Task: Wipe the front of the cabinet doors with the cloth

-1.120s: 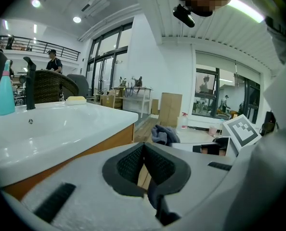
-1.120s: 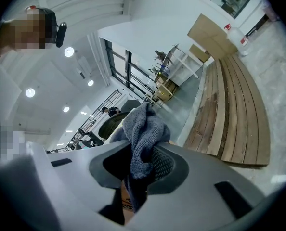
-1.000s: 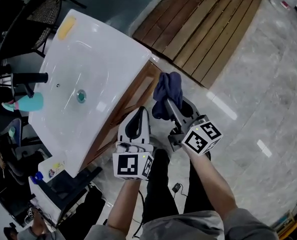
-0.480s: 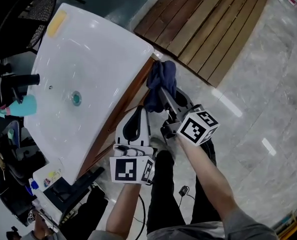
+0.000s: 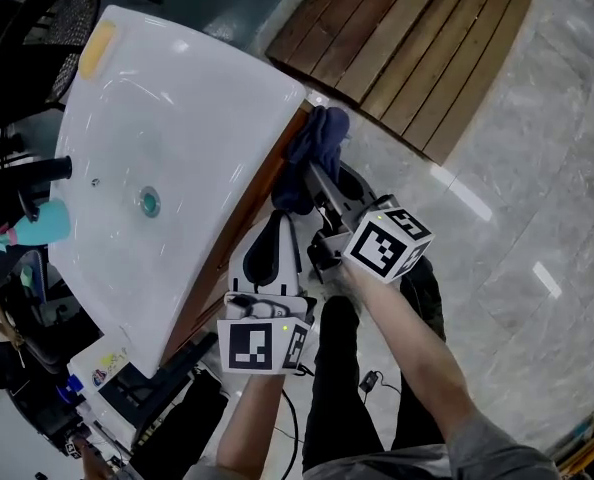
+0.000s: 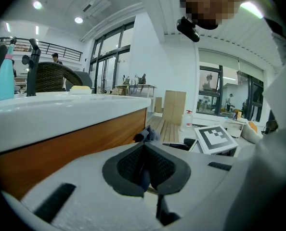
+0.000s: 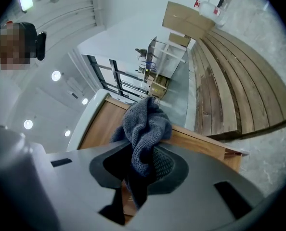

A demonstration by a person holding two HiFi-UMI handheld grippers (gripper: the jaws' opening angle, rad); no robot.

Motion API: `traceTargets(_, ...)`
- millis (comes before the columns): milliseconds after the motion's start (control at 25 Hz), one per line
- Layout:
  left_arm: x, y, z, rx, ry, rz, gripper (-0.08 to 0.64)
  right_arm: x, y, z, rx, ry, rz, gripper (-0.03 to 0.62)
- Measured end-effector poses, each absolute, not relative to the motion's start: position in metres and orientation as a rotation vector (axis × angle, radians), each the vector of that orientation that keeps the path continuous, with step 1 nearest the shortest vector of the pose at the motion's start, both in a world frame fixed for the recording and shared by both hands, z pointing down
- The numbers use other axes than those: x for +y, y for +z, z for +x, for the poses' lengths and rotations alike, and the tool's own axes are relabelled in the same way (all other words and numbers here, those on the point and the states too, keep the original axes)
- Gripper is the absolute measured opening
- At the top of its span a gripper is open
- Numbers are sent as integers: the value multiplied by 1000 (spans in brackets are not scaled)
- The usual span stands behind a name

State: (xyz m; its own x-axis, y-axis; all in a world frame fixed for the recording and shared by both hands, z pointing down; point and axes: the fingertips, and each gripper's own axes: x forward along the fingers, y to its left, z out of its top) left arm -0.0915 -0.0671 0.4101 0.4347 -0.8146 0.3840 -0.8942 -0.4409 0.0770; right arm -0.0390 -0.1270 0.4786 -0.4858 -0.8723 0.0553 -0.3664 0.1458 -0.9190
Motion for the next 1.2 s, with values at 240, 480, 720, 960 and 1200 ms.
traceTargets(240, -70, 413, -94, -1477, 433, 2421, 8, -134, 479, -47, 1886, -1343, -1199, 77)
traceTargets(480, -72, 419, -94, -1471, 440, 2419, 8, -135, 481, -47, 1883, -1350, -1216, 75)
traceTargets(720, -72, 424, -92, -1459, 442, 2427, 8, -141, 495, -40, 1874, -1360, -1271, 75)
traceTargets(960, -69, 438, -93, -1431, 459, 2428, 8, -143, 517, -37, 1866, -1370, -1306, 75)
traceTargets(1200, -67, 449, -92, -1401, 461, 2436, 8, -143, 554, -36, 1854, -1429, -1360, 75)
